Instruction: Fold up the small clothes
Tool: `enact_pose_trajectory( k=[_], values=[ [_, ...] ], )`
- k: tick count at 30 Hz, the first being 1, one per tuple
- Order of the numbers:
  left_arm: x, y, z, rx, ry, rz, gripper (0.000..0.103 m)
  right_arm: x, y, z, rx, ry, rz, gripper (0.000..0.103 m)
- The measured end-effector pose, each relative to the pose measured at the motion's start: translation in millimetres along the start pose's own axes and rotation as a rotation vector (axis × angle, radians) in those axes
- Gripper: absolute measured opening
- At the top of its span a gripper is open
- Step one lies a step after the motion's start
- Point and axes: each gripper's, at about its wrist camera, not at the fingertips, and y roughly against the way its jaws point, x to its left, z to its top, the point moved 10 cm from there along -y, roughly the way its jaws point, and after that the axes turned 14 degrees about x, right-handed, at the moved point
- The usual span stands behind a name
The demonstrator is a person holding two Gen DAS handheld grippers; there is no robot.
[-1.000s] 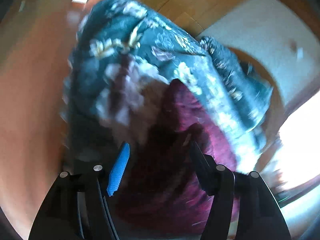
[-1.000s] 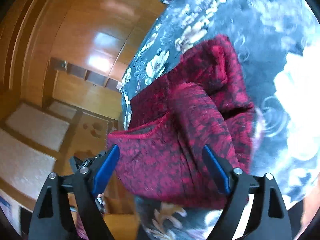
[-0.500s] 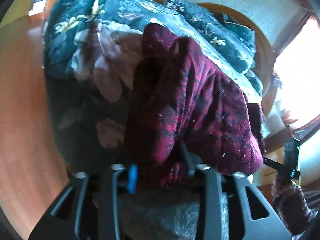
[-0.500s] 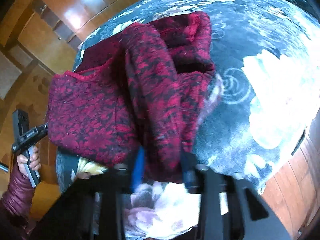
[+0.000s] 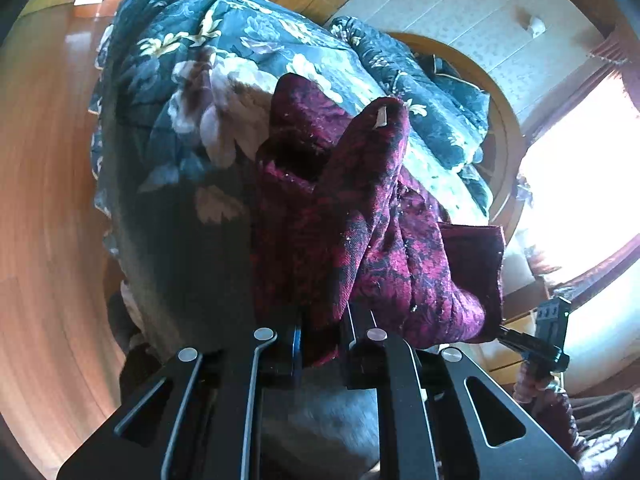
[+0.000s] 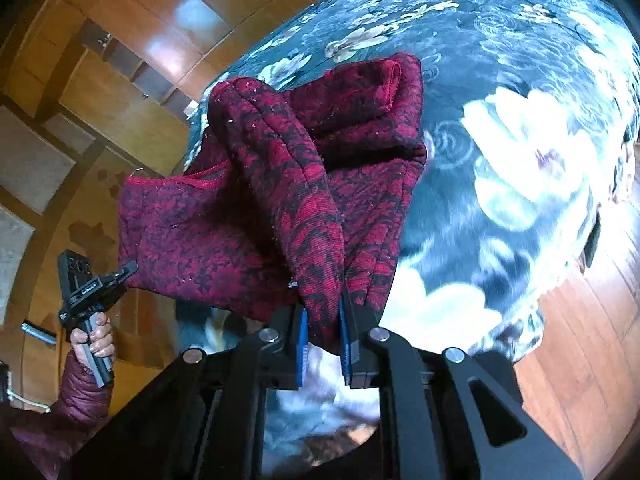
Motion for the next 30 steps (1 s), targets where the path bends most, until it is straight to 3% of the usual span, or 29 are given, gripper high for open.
enact_pose_trajectory(
  k=[4,8,11,13,14,15,19,23,26,28,29,30],
  values=[
    [-7.8,14.2,-39.6,0.015,0.017,-0.032,0.012,-2.6,4.9,-21.6,0.027,0.015,-0.006,0.012],
    [-9.1,2.7,-54.7,0.046,-0.009,0.056,0.015,-19.2,-10.8,-24.0,0.052,-0.025,-0.029,0.013],
    [-5.4,-4.4,-45.2,0.053,-0.024,0.151,0.026,-22.8,-17.5,-21.2,0.057,-0.021,-0.091,0.023],
    [-8.2,-1.9,-35.7,0.041,-0.047,0.174,0.041,-23.3,-17.0,-16.5,0.044,-0.016,-0.132,0.033],
    [-9.6,2.3,-28.2,0.017,-0.063,0.193,0.048,-22.5,-13.3,-11.2,0.021,-0.010,-0.165,0.047],
    [-10.2,6.2,-21.1,-0.007,-0.079,0.211,0.055,-18.7,-9.3,-6.6,0.001,0.005,-0.182,0.052],
    [-21.2,16.1,5.1,-0.066,-0.155,0.236,0.065,2.1,0.2,18.9,-0.069,0.063,-0.224,0.058],
    [-21.2,2.3,23.6,-0.050,-0.190,0.246,0.066,17.1,-13.1,45.6,-0.090,0.114,-0.300,0.058],
    [-24.6,-9.3,30.2,-0.026,-0.213,0.211,0.066,15.4,-30.4,61.0,-0.083,0.111,-0.336,0.056],
    [-28.7,-17.8,32.5,-0.012,-0.222,0.189,0.066,11.3,-39.7,65.1,-0.067,0.103,-0.350,0.044],
    [-32.3,-23.3,32.6,0.002,-0.229,0.160,0.062,8.7,-43.3,65.2,-0.054,0.101,-0.360,0.030],
    [-34.9,-26.6,31.6,0.013,-0.231,0.134,0.039,7.4,-43.5,63.4,-0.046,0.100,-0.353,0.024]
  ],
)
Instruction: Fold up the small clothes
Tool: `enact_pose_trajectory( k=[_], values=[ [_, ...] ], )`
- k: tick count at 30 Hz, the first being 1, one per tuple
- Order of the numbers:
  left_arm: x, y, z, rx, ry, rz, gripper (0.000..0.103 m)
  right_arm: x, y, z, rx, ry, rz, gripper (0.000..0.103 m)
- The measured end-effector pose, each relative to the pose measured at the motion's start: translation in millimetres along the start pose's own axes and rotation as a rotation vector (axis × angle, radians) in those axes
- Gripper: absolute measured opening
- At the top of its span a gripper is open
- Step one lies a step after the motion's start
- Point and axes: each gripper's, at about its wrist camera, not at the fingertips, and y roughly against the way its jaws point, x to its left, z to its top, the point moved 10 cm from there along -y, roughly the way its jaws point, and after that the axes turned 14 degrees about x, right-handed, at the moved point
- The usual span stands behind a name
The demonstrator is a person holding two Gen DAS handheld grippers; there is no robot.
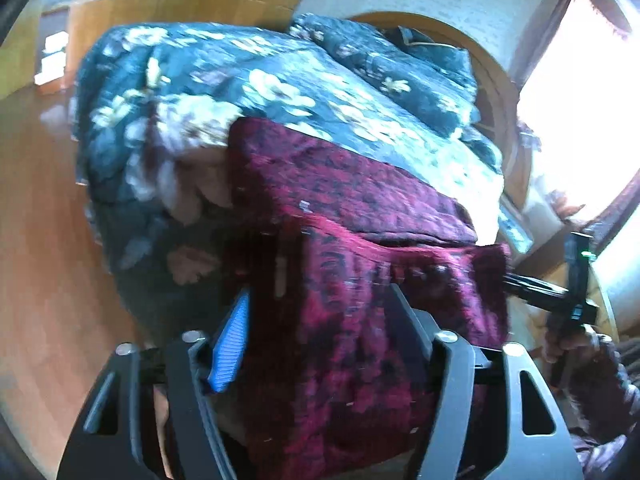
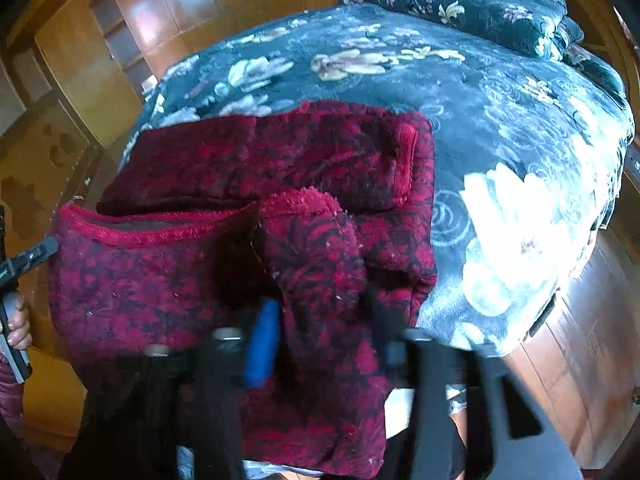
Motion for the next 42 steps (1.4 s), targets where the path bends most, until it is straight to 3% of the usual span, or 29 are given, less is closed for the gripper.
enact_pose_trajectory(
  k=[1,4,10,15,19,25,33,37,42],
  values=[
    [-2.3,-1.8,-0.7,0.004,-0.002,-0.003,0.024,-2.0,2.8,-2.5,-0.002,0.002,0.011,0.022],
    [-5.7,9.7,-3.3,-0.054,-0.017,0.007,0.016,-0.9,23.0,-11.7,-0.030,0.027,0.030,0.018],
    [-8.4,51.9,-4.0,-0.178,0.021,-0.028,0.015,5.7,74.8,-8.9,-0.127,0.047,0.107,0.017],
    [-19.4,70.0,29.0,-0.239,0.001,-0.002,0.015,2.3,85.4,23.7,-0.167,-0.005,0.121,0.017],
    [-17.2,67.9,65.7,-0.260,-0.007,0.063,0.015,-11.1,81.3,56.3,-0.191,-0.066,0.112,0.017],
    [4.2,34.3,124.5,-0.229,0.027,0.157,0.015,-25.2,59.9,109.7,-0.206,-0.122,0.040,0.017],
    [34.4,-14.1,171.9,-0.185,0.066,0.245,0.015,-43.3,20.5,158.6,-0.192,-0.178,-0.032,0.017],
    [51.1,-40.2,187.1,-0.151,0.090,0.287,0.015,-61.3,-13.1,166.7,-0.143,-0.223,-0.071,0.017],
    [82.4,-92.6,184.3,-0.028,0.149,0.341,0.019,-83.9,-58.7,157.9,-0.062,-0.271,-0.119,0.017]
  ],
)
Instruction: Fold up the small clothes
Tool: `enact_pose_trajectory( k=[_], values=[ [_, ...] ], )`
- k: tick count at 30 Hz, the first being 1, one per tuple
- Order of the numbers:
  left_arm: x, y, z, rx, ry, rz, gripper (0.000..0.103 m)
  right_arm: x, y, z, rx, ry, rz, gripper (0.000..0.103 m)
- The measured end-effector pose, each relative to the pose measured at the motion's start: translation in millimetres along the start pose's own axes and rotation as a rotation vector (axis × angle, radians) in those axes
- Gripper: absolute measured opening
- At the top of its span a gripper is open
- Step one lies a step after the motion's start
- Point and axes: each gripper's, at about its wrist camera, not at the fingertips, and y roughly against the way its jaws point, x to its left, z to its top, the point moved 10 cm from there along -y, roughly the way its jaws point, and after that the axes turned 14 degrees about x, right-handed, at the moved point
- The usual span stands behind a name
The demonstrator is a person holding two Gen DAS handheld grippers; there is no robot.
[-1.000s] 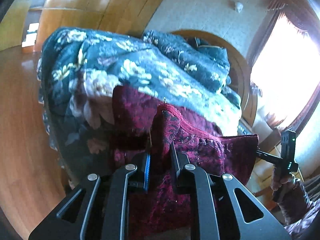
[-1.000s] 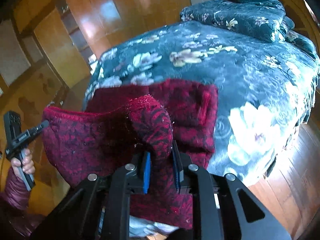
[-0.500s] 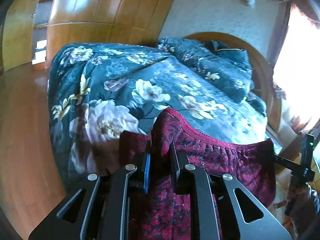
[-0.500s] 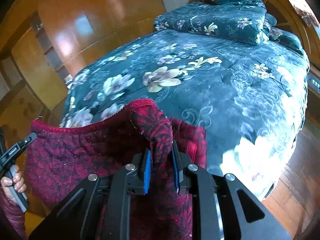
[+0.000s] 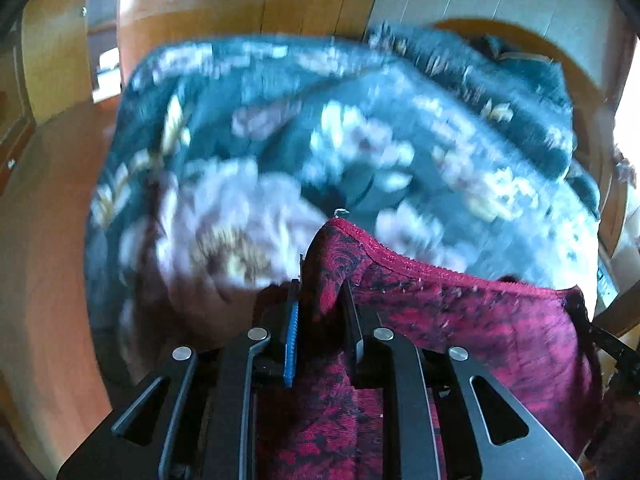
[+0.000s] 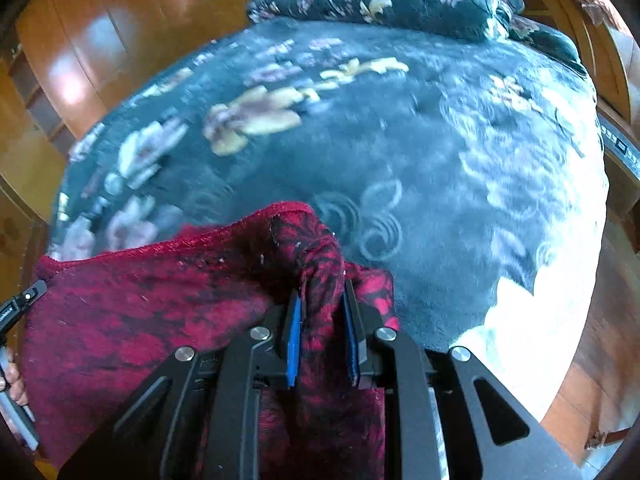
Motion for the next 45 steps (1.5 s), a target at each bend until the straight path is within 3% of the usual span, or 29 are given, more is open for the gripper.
enact_pose_trajectory(
  k=[3,6,9,13,16,19,21,25,26,27,28,29,30,32,37,42,45],
  values=[
    [5.5,-2.8,-5.5,0.005,0.025,-0.024,0.026,-2.1,-6.3,-2.6,0.004,0.002,-0.023,0.017],
    [17.8,18.8,-10.5,-0.014,0.082,-0.047,0.059,-1.3,-0.3,-2.2,0.014,0.010,-0.032,0.021],
    [29.3,46.8,-25.9,-0.042,0.102,-0.112,0.059,-0.1,21.1,-5.7,-0.006,0.030,-0.025,0.038],
    [42.0,72.0,-71.0,-0.037,0.067,-0.190,0.059,0.7,54.0,-31.2,-0.032,0.076,0.050,0.041],
    [45.9,77.6,-107.3,-0.015,0.065,-0.241,0.060,-3.4,71.7,-65.2,-0.018,0.094,0.120,0.049],
    [50.2,82.3,-147.0,-0.010,0.096,-0.322,0.075,-8.2,82.2,-112.0,0.030,0.112,0.223,0.059],
    [50.3,79.6,-165.3,0.010,0.110,-0.365,0.075,-9.8,81.3,-137.6,0.061,0.130,0.237,0.066],
    [51.6,71.1,-181.7,0.022,0.168,-0.411,0.075,-12.8,61.9,-174.9,0.122,0.137,0.233,0.067],
    [50.5,70.8,-180.8,0.018,0.172,-0.414,0.075,-11.2,55.6,-178.8,0.129,0.132,0.231,0.061],
    [48.5,70.4,-178.9,0.012,0.178,-0.423,0.075,-9.4,52.2,-180.4,0.133,0.132,0.235,0.042],
    [45.2,70.0,-176.8,0.012,0.181,-0.438,0.064,-6.9,49.6,-181.0,0.139,0.132,0.236,0.034],
    [39.0,66.9,-174.7,0.036,0.181,-0.456,0.052,-5.9,48.7,-179.9,0.139,0.132,0.214,0.018],
    [36.5,64.3,-172.8,0.055,0.176,-0.459,0.024,-4.4,51.1,-178.4,0.137,0.136,0.208,0.015],
    [28.9,67.4,-168.7,0.048,0.152,-0.427,0.013,-4.8,60.9,-177.7,0.128,0.142,0.206,0.013],
    [28.7,87.0,-174.1,0.038,0.142,-0.395,0.011,-24.5,88.4,-183.1,0.111,0.151,0.214,0.010],
    [25.9,76.8,-181.0,0.098,0.125,-0.318,0.011,-47.2,49.9,-199.7,0.210,0.102,0.161,0.005],
    [27.2,77.0,-179.0,0.097,0.129,-0.285,0.017,-43.7,49.6,-197.1,0.206,0.092,0.173,0.007]
  ],
)
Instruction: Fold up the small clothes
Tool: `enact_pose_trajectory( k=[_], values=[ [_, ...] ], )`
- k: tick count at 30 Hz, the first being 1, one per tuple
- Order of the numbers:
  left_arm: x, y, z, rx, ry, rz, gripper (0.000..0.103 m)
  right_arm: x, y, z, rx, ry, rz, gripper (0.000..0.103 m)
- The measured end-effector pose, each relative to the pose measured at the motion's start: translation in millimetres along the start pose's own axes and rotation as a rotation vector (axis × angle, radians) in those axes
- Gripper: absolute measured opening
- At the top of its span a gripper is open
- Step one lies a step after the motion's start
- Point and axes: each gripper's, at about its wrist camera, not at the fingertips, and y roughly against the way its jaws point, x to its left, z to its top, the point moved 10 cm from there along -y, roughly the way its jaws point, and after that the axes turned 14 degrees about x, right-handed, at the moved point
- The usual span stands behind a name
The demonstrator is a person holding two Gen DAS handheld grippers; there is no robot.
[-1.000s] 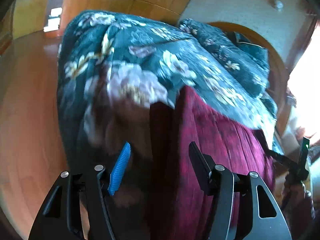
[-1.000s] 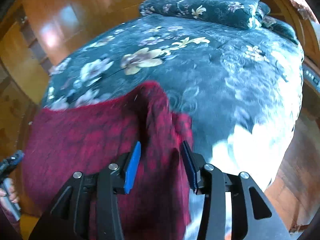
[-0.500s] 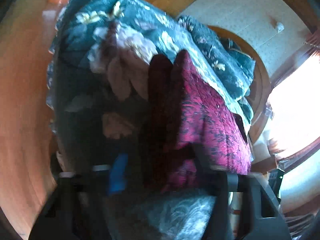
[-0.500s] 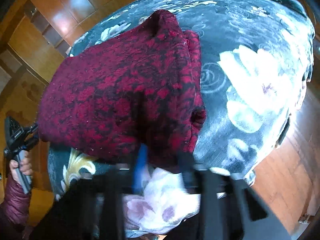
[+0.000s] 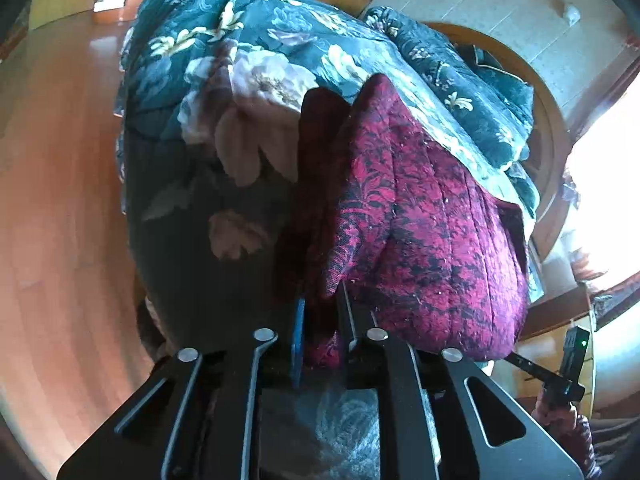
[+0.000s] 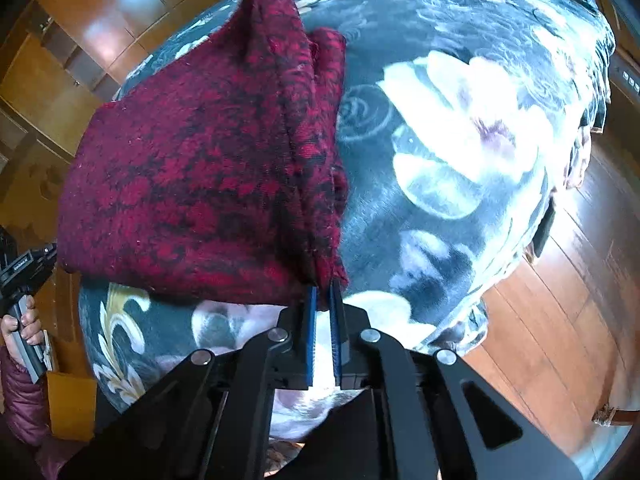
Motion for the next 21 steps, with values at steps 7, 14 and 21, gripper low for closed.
enact_pose_trajectory(
  k=[7,14,21],
  values=[
    [-9.2,35.6,18.1,-0.133,-0.076,0.160,0.037,24.5,50.5,24.5,-0.109,0.081,-0.010,0.061],
    [-33.2,46.7,48.8,-0.209,-0.192,0.319,0.048,46.5,54.3,72.4,-0.161,0.070,-0.030,0.067],
    [-58.6,44.1,67.4,-0.248,-0.314,0.430,0.063,49.9,44.4,126.3,-0.182,0.006,-0.037,0.076]
  ],
)
